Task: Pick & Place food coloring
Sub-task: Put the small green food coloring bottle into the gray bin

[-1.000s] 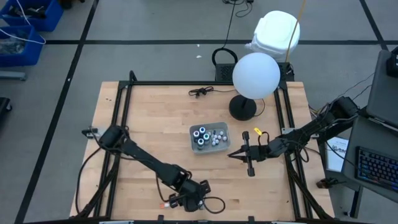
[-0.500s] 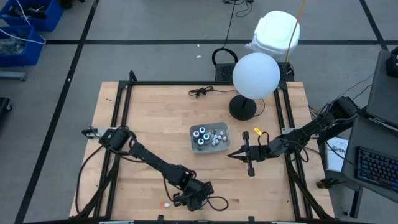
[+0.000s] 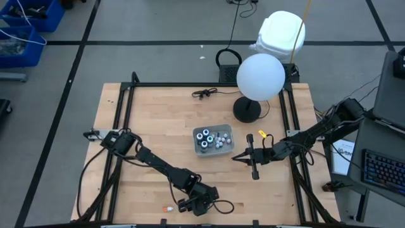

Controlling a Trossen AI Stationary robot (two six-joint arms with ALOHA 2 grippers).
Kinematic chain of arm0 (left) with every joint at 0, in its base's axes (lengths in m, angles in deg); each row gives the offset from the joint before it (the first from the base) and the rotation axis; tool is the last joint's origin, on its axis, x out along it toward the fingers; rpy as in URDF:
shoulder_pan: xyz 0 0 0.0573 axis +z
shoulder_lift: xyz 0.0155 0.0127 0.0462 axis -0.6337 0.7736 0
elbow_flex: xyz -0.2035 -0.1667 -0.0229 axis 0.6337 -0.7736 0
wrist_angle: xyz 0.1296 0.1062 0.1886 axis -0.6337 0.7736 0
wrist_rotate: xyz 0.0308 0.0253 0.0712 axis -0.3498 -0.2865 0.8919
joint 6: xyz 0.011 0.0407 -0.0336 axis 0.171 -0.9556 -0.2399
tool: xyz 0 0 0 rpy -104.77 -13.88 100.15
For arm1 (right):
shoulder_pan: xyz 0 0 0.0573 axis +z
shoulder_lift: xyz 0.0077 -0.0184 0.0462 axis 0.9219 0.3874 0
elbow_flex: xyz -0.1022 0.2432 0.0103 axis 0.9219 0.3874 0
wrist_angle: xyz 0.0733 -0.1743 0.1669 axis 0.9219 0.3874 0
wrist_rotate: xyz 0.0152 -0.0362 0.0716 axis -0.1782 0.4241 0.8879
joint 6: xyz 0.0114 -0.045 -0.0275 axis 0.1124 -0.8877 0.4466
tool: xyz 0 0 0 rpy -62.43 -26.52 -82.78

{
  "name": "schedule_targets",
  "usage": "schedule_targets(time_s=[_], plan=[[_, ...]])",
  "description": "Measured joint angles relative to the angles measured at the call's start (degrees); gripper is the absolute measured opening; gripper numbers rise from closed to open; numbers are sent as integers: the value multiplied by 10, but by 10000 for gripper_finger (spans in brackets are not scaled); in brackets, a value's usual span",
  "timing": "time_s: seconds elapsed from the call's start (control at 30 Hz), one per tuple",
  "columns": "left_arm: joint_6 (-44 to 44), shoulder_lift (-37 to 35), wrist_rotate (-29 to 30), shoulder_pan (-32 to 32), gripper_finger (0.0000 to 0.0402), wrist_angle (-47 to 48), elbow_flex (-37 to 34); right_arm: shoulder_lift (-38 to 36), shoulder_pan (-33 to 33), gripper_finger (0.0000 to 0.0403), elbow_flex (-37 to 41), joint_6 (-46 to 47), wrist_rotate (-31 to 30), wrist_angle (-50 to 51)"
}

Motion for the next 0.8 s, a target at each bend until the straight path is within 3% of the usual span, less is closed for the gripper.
schedule_targets(time_s=[0.4,0.6,0.8], plan=[[28,1,5,11,66,7,0,0,0,0,0,0,0,0],[37,-7,31,11,64,8,-2,0,0,0,0,0,0,0],[59,-60,96,11,68,42,-4,0,0,0,0,-1,0,4]])
